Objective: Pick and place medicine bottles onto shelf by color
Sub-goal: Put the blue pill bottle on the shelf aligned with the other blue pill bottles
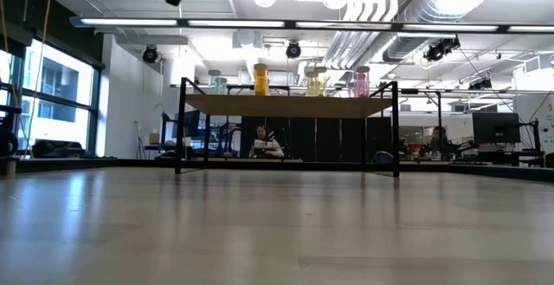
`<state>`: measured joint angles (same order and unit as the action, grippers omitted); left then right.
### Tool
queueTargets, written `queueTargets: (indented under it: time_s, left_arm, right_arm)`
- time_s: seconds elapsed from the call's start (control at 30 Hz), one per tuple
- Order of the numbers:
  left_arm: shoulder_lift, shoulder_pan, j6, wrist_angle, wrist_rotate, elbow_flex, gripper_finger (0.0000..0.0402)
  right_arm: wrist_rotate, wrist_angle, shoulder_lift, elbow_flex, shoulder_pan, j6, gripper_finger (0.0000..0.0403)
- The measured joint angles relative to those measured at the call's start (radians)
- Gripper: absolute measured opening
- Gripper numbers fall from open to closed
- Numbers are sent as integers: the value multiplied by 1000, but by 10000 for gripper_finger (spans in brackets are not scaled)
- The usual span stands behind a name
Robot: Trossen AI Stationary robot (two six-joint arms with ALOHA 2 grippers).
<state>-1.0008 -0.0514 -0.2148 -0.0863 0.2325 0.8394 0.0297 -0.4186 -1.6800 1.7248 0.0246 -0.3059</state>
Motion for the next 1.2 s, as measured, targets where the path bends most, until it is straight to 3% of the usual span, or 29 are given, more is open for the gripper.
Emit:
queueTargets:
  time_s: [0.17, 0.53, 0.73, 1.2]
  left_arm:
    - [76, -11, 0, -88, -10, 0, 197]
    - [136, -141, -12, -499, -229, 137, 196]
    - [118, -194, -10, -535, -397, 166, 196]
    - [17, -221, -70, -517, -466, 166, 195]
  right_arm:
    - [0, -73, -35, 1, -11, -21, 80]
    - [-43, -28, -150, 1, -26, -82, 80]
    - [-78, 42, -207, 1, -43, -91, 80]
    - [-114, 79, -220, 1, -47, -89, 80]
